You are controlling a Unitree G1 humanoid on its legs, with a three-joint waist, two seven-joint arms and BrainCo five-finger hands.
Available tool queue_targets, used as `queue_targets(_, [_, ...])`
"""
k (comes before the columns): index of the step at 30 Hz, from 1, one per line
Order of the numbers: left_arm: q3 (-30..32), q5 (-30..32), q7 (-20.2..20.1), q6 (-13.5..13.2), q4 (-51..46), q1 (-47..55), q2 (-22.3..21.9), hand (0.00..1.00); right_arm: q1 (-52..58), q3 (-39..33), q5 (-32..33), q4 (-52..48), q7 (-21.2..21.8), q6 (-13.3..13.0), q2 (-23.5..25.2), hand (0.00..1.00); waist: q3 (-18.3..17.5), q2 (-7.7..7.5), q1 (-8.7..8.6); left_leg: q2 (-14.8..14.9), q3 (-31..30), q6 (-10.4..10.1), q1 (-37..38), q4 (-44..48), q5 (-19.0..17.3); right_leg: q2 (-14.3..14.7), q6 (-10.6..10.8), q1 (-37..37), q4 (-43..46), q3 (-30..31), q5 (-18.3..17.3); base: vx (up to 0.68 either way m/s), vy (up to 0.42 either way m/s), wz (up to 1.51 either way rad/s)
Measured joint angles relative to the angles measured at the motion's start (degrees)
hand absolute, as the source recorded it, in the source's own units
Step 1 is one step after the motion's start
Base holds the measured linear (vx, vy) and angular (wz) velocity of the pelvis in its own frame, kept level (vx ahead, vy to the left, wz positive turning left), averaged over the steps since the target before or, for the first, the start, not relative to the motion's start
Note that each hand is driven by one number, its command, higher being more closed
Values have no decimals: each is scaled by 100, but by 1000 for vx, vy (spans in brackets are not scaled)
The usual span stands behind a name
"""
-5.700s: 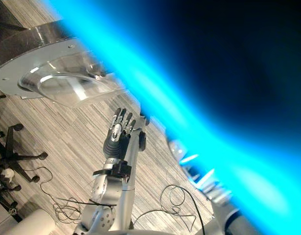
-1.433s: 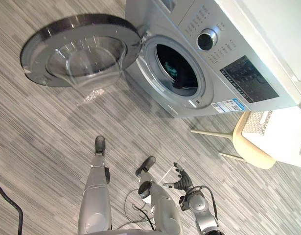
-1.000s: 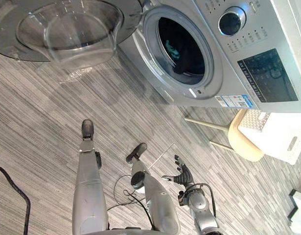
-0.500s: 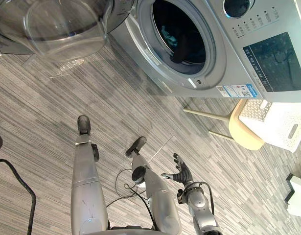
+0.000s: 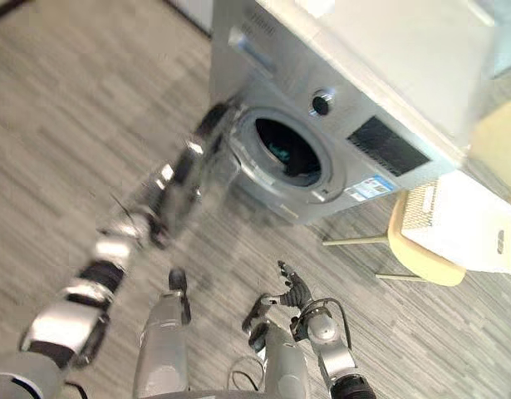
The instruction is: Pick up the laundry basket with both hands and put the clothes into the washing machine.
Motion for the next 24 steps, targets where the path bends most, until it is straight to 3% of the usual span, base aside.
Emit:
queue_targets(3, [-654, -368, -236, -2, -2, 150, -381, 0, -164, 24, -335, 574, 88, 111, -39, 0, -176, 141, -249, -99, 379, 0, 424, -261, 0, 2, -18, 188, -356, 348, 160, 36, 48, -52])
queue_targets(5, [-709, -498, -258, -5, -28, 239, -558, 0, -151, 20, -462, 723, 113, 129, -121, 0, -310, 235, -276, -116, 649, 0, 695, -413, 0, 40, -25, 234, -490, 560, 228, 47, 9, -74])
queue_targets(10, [-480, -800, -292, -151, -567, 612, -661, 0, 131, 1, -736, 981, 230, 125, -525, 0, -688, 773, -567, -193, 770, -113, 1205, -862, 105, 220, -80, 642, -1140, 724, 554, 110, -13, -33])
queue_targets(12, [-451, -804, -272, -213, -777, 740, -678, 0, 248, -54, -883, 1162, 232, 124, -594, 0, -806, 962, -574, -206, 745, -42, 1315, -1015, 237, 327, -80, 758, -1333, 701, 649, 173, -38, -11])
queue_targets(17, [-430, -647, -231, -454, -1870, 1713, -786, 0, 532, -237, -903, 1239, 224, 76, -607, 0, -919, 1122, -619, -225, 416, -195, 1613, -1443, 378, 480, -82, 1132, -1637, 410, 649, 160, -43, 12])
queue_targets(20, [-335, -490, -346, -559, -2030, 2286, -776, 0, 543, -288, -901, 1338, 217, 5, -601, 0, -941, 1127, -608, -276, 322, -212, 1692, -1587, 430, 483, -83, 1259, -1760, 316, 648, 81, -1, 18])
queue_targets(24, [440, 56, -473, -762, -2037, 3474, -680, 0, 560, -391, -873, 1475, 155, -125, -441, 0, -1011, 1193, -546, -370, 66, -216, 1698, -1830, 609, 481, -93, 1387, -1875, 67, 634, 18, 15, 28])
